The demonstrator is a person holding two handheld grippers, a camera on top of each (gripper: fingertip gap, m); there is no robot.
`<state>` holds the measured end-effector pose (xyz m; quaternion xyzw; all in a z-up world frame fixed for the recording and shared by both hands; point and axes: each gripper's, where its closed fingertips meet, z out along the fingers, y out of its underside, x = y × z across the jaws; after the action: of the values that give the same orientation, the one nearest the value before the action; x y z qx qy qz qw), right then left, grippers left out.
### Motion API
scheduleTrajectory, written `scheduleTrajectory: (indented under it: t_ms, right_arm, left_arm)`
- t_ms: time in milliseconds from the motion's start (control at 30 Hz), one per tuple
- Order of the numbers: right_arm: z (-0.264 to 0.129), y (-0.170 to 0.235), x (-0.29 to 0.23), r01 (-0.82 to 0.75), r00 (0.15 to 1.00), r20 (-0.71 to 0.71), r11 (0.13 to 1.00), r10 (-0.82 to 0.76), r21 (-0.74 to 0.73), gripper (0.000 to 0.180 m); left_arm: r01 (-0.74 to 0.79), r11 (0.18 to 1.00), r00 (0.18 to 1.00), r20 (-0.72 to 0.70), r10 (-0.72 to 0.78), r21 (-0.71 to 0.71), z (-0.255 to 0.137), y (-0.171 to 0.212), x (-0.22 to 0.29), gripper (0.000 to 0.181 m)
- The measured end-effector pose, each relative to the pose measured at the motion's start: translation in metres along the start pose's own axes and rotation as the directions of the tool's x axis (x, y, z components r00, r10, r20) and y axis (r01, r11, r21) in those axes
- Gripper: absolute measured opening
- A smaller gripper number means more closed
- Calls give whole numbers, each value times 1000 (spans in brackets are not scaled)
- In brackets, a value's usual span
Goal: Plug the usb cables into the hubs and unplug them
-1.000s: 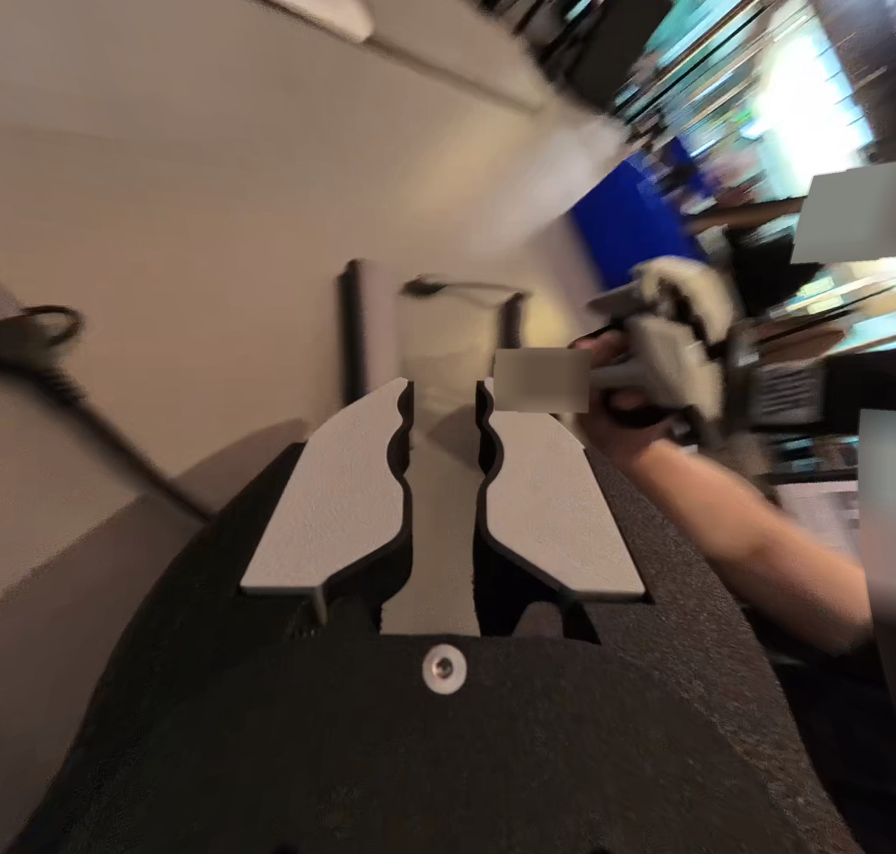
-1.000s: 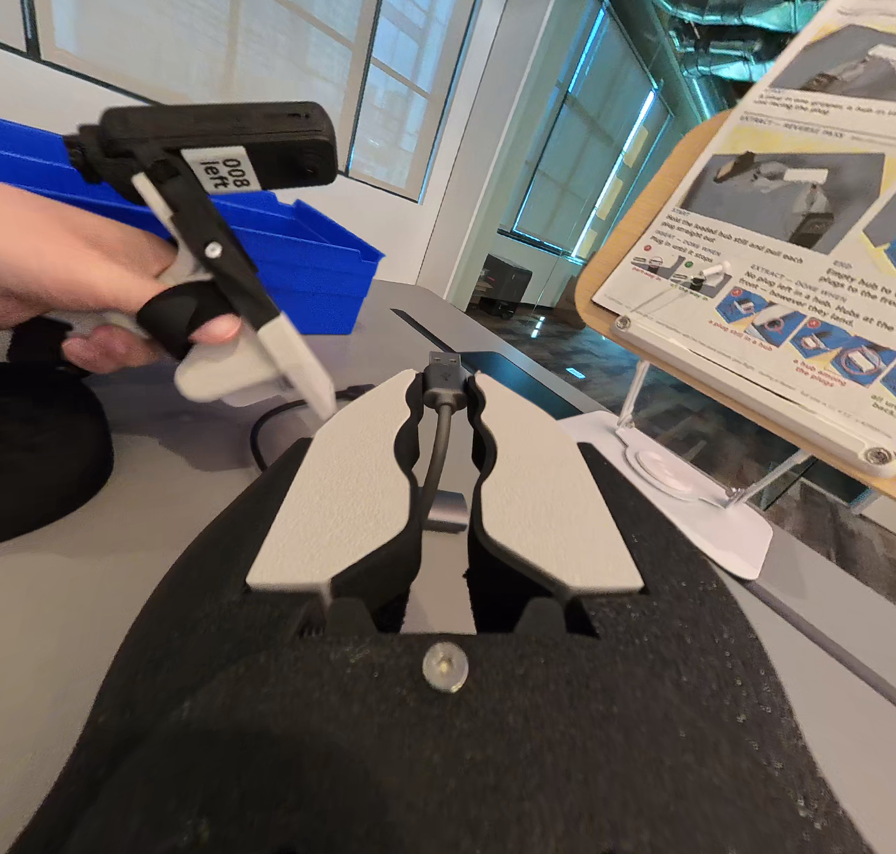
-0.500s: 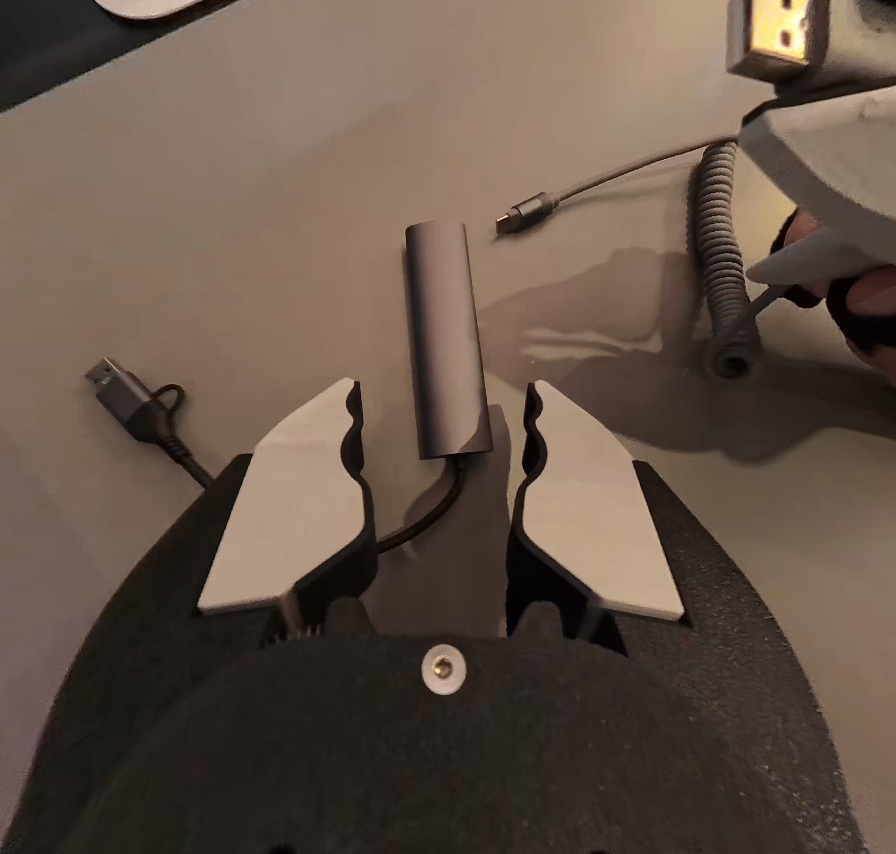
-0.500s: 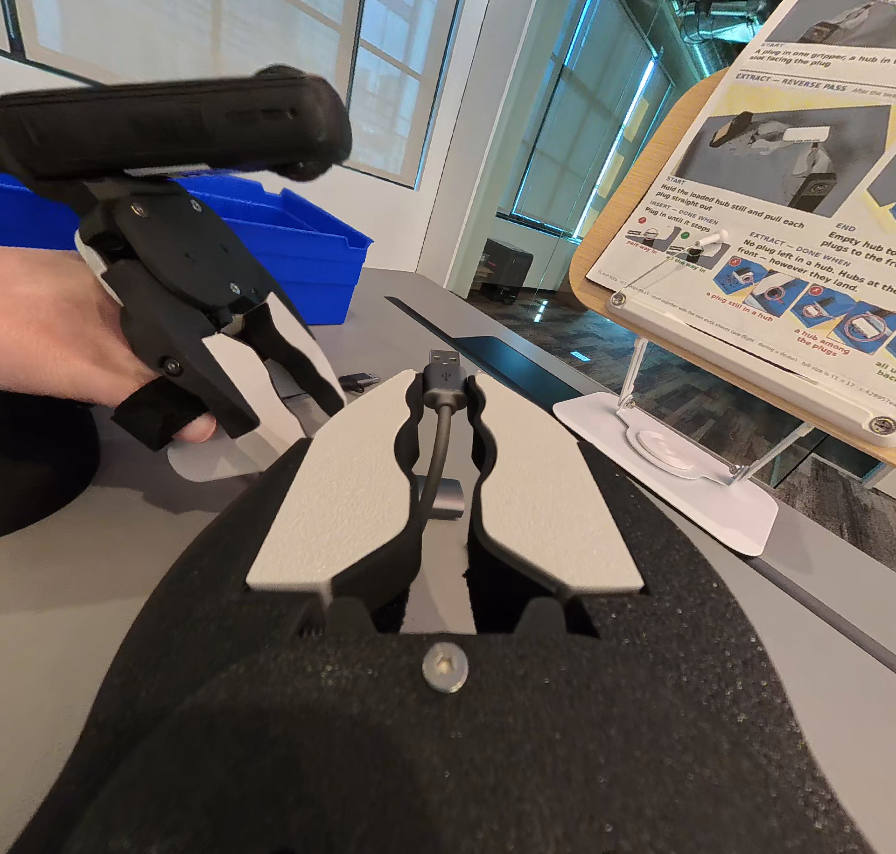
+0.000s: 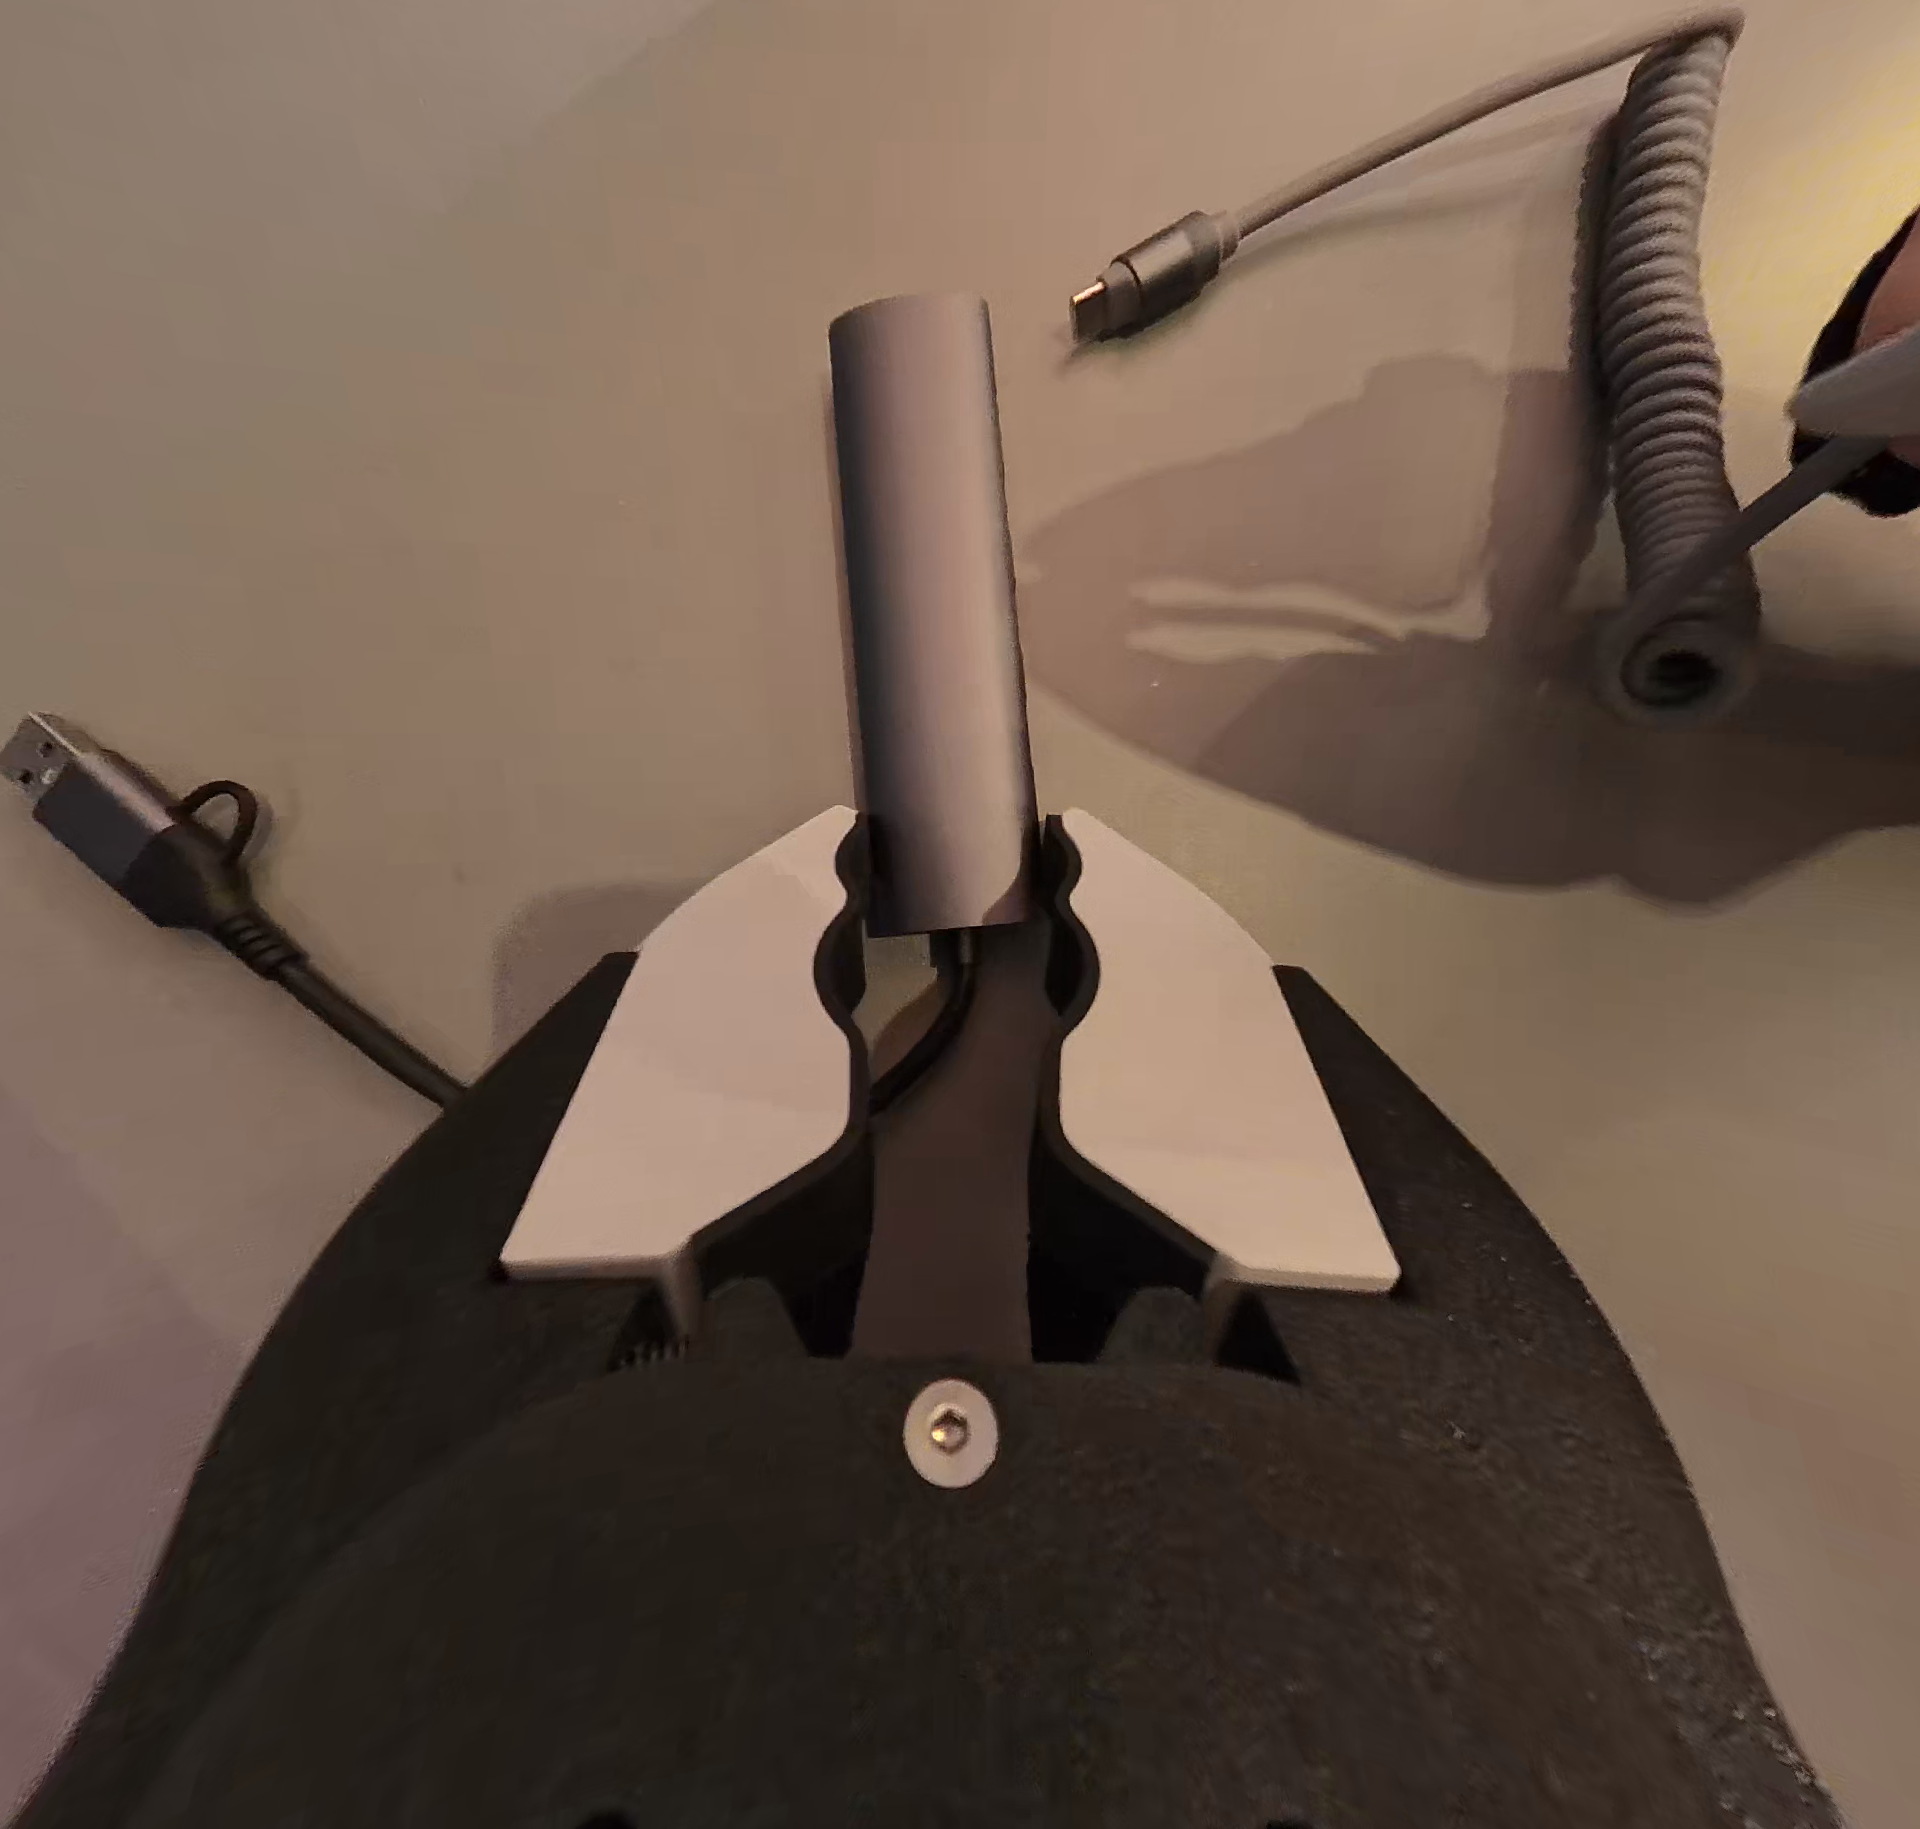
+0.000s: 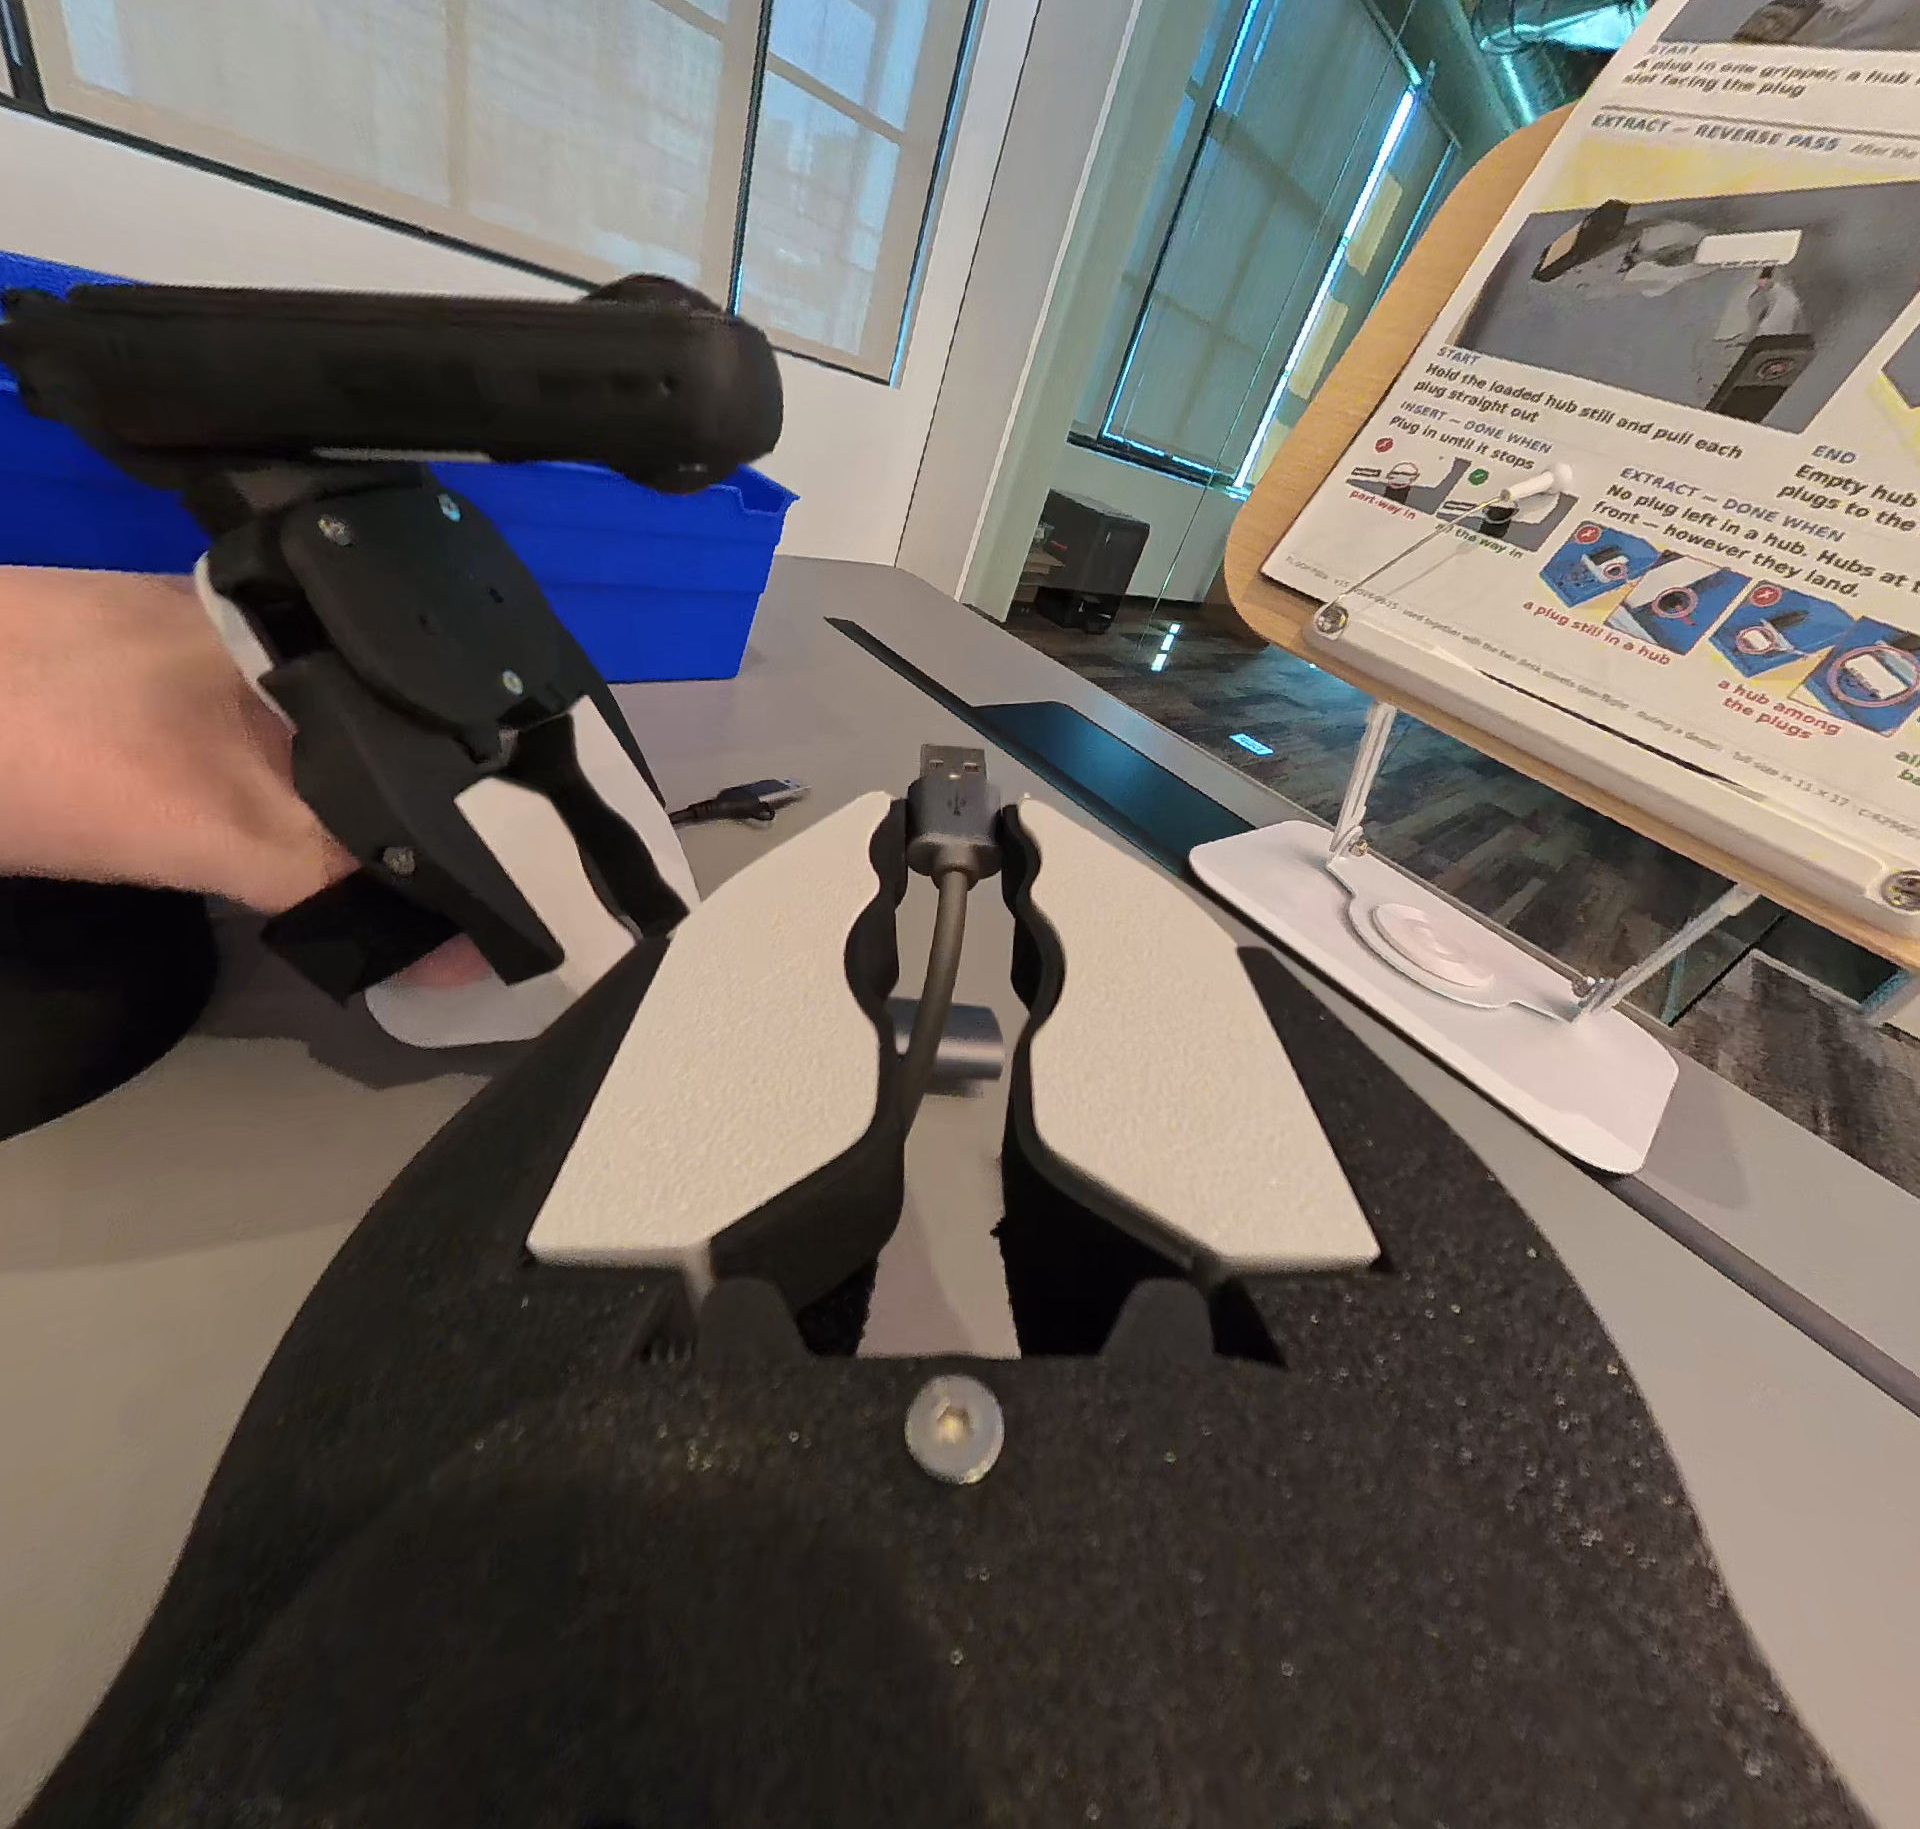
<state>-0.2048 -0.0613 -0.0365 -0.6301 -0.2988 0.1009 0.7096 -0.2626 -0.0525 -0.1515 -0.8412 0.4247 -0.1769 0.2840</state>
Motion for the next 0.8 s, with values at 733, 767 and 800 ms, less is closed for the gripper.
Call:
scheduleTrajectory:
  t_ms: [733, 767, 800]
  right_arm:
    - [17, 29, -16, -28, 997, 66, 987, 39, -157, 17]
    - [17, 30, -17, -28, 997, 68, 986, 39, -162, 17]
    - [17, 30, -17, -27, 997, 69, 986, 38, -163, 17]
  left_arm:
    - [221, 936, 972, -141, -188, 273, -42, -37, -14, 31]
    - [225, 933, 971, -148, -189, 282, -44, -39, -14, 31]
    - [223, 931, 971, -153, -185, 288, -45, -40, -14, 31]
